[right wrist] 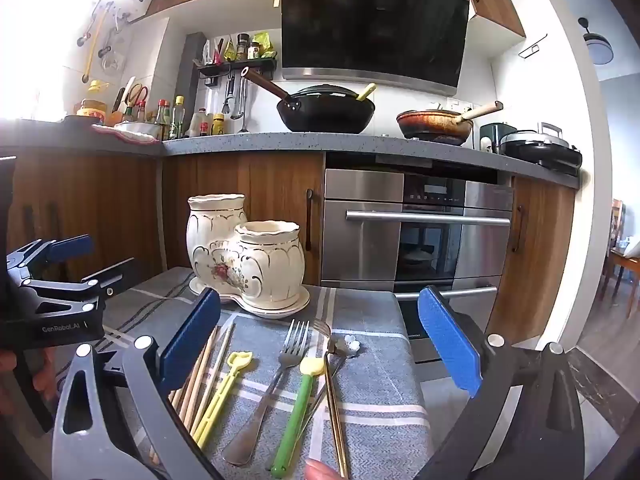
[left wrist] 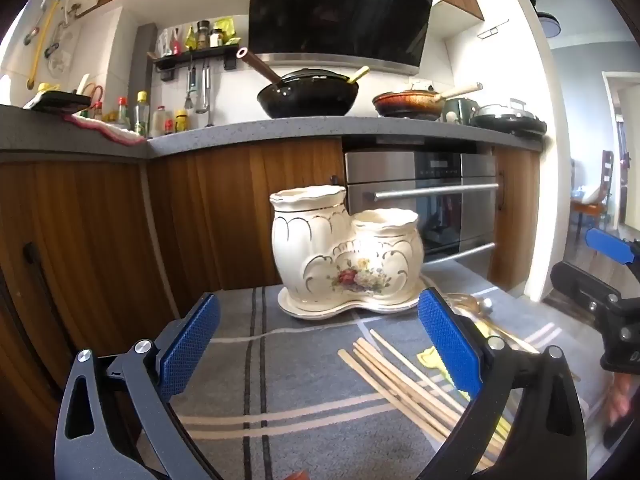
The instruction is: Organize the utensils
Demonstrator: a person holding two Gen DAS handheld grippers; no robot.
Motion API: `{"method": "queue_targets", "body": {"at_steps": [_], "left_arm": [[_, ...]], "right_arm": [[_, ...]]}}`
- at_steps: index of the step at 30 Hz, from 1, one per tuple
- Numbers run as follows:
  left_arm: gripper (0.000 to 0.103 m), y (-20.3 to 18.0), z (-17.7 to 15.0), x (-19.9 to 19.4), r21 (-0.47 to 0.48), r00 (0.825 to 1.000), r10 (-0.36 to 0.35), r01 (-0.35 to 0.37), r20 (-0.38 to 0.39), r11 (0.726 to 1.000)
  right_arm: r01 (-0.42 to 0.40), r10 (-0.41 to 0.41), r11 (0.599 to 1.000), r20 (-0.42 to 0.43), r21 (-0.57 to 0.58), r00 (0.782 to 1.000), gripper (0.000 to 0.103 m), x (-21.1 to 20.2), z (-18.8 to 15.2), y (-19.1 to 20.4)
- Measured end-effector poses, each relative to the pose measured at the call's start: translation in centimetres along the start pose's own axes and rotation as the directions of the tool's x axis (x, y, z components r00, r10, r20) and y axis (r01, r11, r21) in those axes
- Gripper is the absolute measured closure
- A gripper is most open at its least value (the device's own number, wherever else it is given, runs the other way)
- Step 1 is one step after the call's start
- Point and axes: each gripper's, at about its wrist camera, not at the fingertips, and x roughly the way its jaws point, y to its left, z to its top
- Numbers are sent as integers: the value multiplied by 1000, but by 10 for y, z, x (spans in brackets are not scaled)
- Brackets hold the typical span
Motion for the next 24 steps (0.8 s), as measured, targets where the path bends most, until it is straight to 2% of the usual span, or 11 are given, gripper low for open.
{"method": "queue_targets", "body": {"at_steps": [4, 6, 14, 24], "left_arm": [[5, -3, 0, 4, 17, 1000, 14, -13, -20, 1000], [5, -4, 0, -6, 19, 1000, -1, 1, 19, 1000], [5, -6, 8, -6, 14, 1000, -9, 9, -3, 1000], [5, -4, 1, -5, 6, 1000, -11, 11, 7, 1000]], "right_arm": [[-2, 2, 1000, -1, -1, 1000, 5, -1, 0, 0], [-1, 1, 1000, 5, 4, 1000, 5, -2, 1, 0], [-1, 1, 1000, -1, 4, 1000, 5, -3, 3, 0], [0, 0, 1000, -3, 3, 1000, 5, 2, 3, -1]]}}
